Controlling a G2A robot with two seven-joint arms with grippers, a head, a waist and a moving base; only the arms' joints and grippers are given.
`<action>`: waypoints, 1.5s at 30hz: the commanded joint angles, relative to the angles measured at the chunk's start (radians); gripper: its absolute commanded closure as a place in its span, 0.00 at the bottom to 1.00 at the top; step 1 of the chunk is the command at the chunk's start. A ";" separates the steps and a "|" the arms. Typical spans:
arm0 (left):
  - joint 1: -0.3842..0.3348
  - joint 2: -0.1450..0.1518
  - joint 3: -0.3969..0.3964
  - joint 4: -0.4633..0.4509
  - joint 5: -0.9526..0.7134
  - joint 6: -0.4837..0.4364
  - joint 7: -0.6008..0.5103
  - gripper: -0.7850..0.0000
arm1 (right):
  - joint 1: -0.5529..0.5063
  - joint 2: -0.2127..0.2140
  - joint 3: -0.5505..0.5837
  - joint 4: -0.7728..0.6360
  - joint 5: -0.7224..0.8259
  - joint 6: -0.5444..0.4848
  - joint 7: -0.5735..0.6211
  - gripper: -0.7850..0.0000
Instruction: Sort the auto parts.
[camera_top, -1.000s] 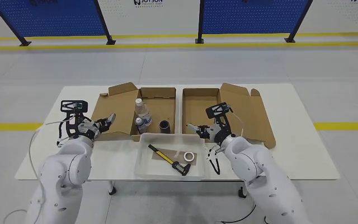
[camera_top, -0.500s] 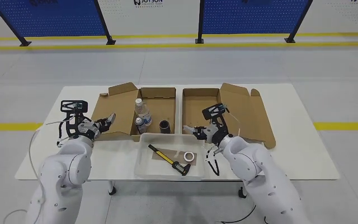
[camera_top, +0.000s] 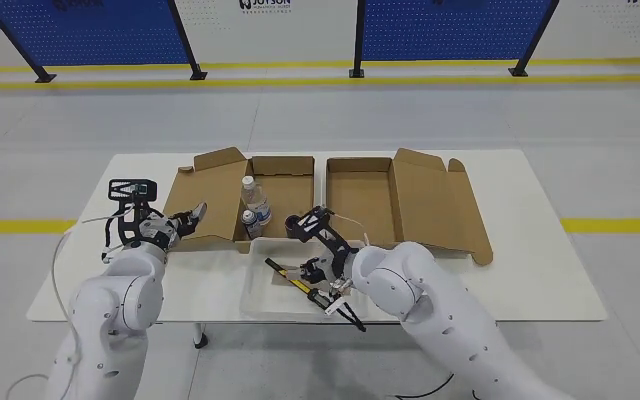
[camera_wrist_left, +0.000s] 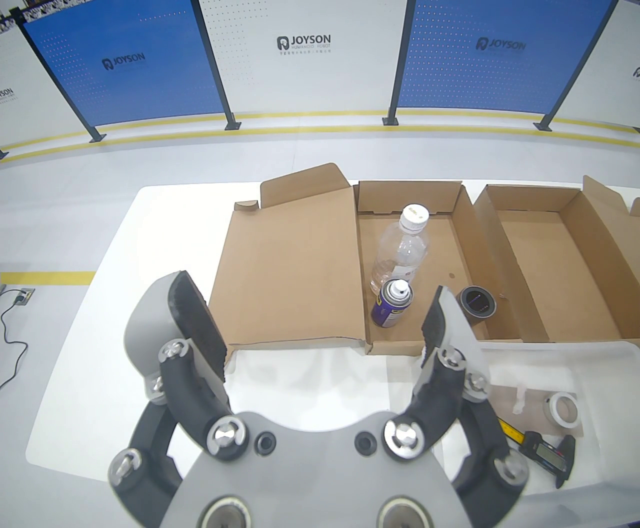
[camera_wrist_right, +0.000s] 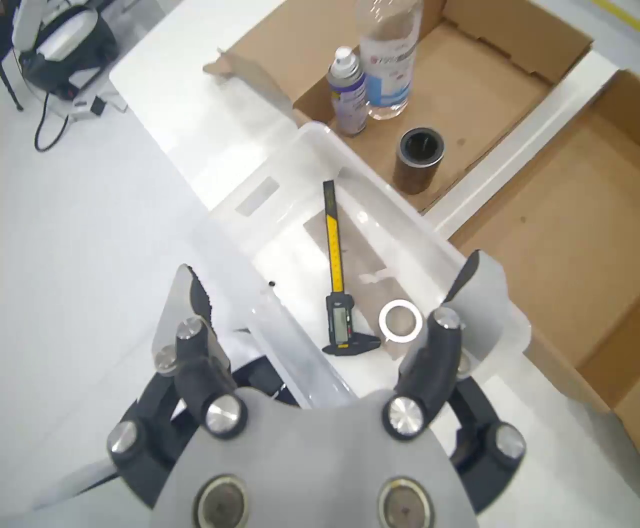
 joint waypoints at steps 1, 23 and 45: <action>0.000 0.000 0.000 0.000 0.000 0.000 0.000 0.00 | 0.010 -0.007 -0.029 0.024 0.007 0.004 0.028 0.00; 0.000 0.000 0.000 0.000 0.000 0.000 0.000 0.00 | 0.044 -0.065 -0.180 0.286 -0.028 -0.001 0.008 0.16; 0.000 0.000 0.000 0.000 0.000 0.000 0.000 0.00 | 0.133 -0.138 -0.269 0.453 -0.068 -0.054 0.014 0.31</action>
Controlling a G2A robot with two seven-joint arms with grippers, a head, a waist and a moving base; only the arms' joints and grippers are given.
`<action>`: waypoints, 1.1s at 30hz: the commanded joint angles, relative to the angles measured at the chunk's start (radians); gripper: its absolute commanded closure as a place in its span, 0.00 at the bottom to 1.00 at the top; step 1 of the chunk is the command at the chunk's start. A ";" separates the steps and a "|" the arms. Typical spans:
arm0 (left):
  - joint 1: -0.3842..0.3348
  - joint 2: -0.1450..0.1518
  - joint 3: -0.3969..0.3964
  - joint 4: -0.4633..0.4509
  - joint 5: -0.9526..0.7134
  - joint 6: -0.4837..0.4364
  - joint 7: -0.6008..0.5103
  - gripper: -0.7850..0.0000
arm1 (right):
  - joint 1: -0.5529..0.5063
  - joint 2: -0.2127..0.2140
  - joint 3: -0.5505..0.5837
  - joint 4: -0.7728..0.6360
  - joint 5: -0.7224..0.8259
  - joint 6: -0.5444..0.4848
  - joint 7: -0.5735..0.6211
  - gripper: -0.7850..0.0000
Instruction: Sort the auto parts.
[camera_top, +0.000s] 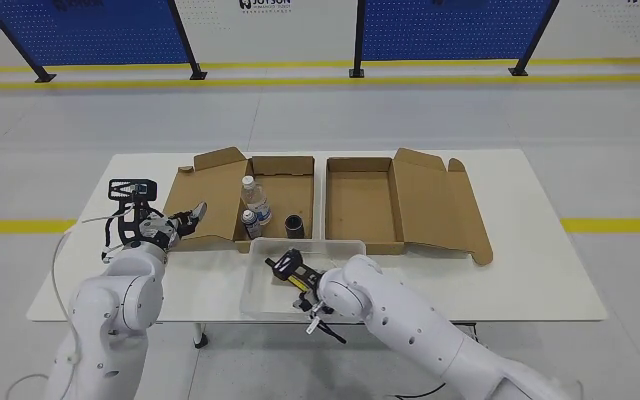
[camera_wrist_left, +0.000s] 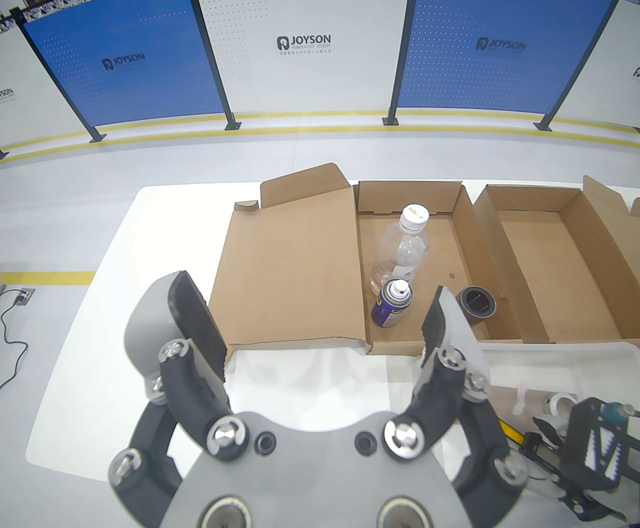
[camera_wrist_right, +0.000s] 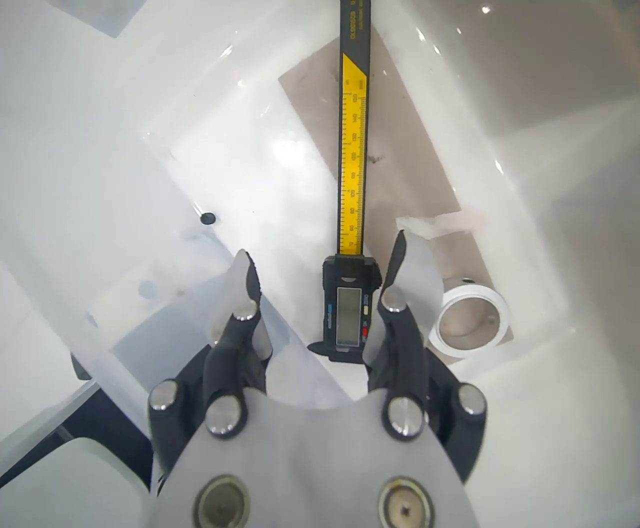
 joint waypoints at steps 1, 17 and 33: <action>0.000 0.000 0.000 0.000 0.000 0.000 0.000 0.00 | 0.005 -0.005 -0.003 0.011 -0.004 0.002 0.003 0.33; 0.000 0.000 0.000 0.000 0.000 0.000 0.000 0.00 | 0.012 -0.026 0.007 0.058 -0.057 0.032 0.013 0.36; 0.000 0.000 0.000 0.000 0.000 0.000 0.000 0.00 | 0.000 -0.032 0.037 0.053 -0.079 0.003 0.026 0.51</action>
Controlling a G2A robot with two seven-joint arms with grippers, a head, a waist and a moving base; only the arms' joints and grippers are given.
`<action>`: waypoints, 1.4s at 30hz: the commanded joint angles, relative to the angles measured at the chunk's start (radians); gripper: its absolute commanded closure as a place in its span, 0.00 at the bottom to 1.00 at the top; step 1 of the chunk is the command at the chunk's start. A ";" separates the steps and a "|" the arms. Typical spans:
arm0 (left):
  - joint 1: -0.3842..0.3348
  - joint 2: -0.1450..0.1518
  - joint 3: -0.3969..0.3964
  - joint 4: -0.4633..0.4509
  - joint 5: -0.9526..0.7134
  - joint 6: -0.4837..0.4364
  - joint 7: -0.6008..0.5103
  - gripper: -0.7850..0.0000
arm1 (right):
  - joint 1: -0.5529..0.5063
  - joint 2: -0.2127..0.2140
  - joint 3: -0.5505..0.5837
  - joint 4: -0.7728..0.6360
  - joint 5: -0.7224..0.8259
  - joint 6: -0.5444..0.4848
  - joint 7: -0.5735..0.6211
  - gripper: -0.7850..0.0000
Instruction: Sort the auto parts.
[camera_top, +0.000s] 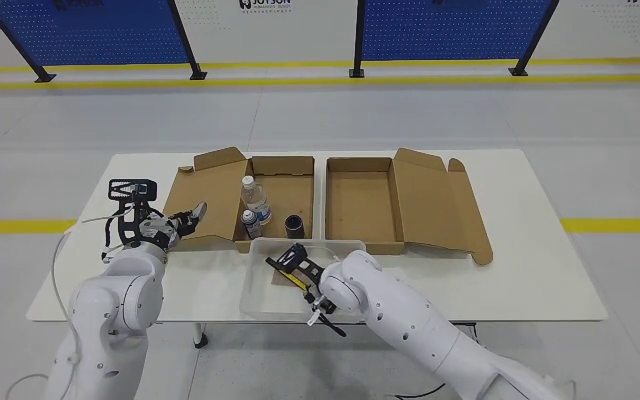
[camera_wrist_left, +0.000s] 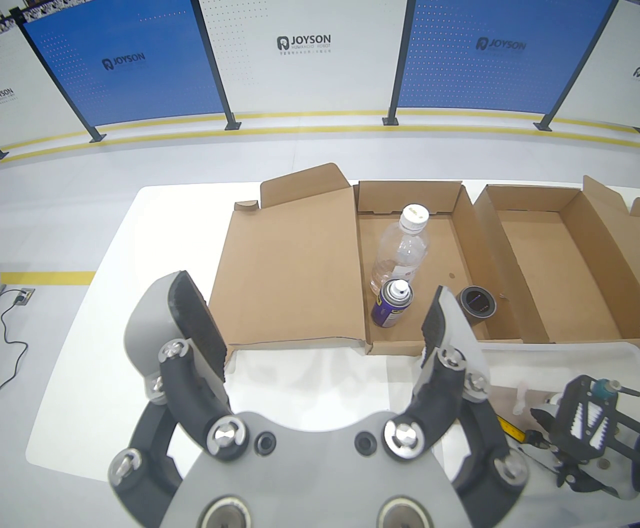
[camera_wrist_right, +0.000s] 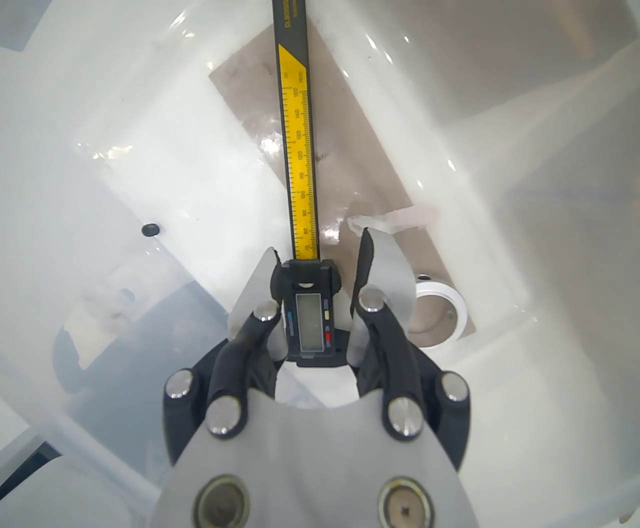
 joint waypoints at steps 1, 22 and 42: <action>0.000 0.000 0.000 0.000 0.000 0.000 0.000 0.00 | -0.003 -0.001 0.001 -0.003 -0.001 -0.004 0.005 0.52; 0.000 0.000 0.000 0.000 0.000 0.000 0.000 0.00 | -0.031 -0.012 0.016 0.024 -0.022 -0.022 0.033 0.52; 0.000 0.000 0.000 0.000 0.000 0.000 0.000 0.00 | -0.024 -0.022 0.042 0.027 -0.062 -0.020 0.041 1.00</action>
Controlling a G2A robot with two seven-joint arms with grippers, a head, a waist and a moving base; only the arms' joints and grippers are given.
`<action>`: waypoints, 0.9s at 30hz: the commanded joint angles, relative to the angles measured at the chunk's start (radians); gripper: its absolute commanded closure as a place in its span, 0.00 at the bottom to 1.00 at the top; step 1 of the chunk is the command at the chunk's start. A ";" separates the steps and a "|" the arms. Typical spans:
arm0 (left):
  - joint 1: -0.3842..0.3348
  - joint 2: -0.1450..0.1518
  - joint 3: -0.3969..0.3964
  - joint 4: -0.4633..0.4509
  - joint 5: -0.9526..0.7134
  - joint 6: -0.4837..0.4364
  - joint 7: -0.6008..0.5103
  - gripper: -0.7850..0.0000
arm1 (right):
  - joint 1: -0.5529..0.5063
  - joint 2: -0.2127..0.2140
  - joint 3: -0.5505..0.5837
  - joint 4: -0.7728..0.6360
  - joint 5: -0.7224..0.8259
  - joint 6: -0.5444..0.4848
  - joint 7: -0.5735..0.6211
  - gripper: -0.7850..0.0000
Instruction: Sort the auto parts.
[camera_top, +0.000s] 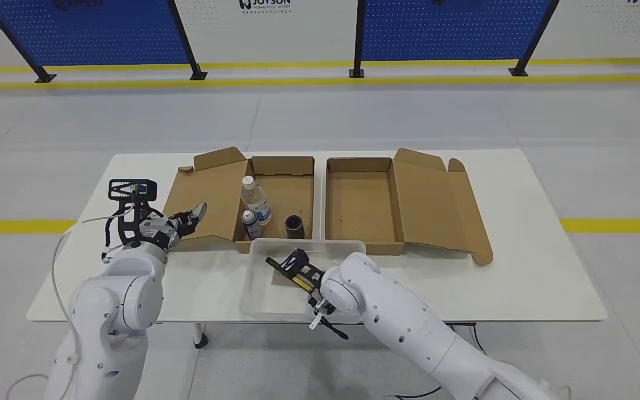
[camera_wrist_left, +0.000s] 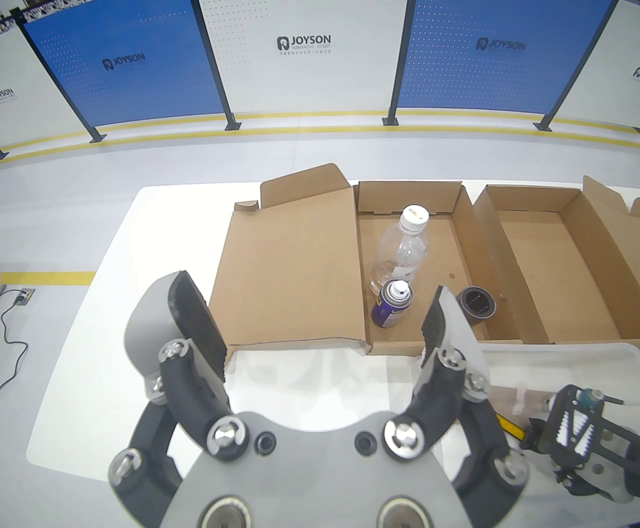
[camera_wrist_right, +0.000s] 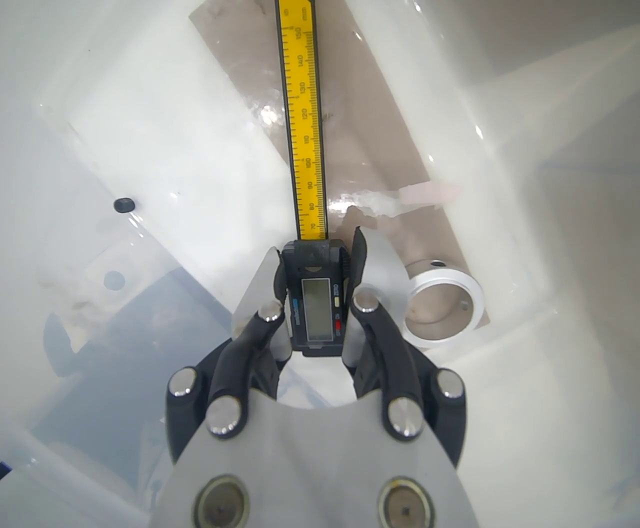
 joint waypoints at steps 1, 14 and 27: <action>0.000 0.000 0.000 0.000 0.000 0.000 0.000 0.00 | -0.001 0.001 0.013 -0.011 0.001 0.009 -0.005 1.00; 0.000 0.000 0.000 0.000 0.000 0.000 0.000 0.00 | -0.067 0.030 0.103 -0.173 -0.032 0.052 0.017 1.00; 0.000 0.000 0.000 0.000 0.000 0.000 0.000 0.00 | -0.183 0.063 0.214 -0.335 -0.043 0.107 0.011 1.00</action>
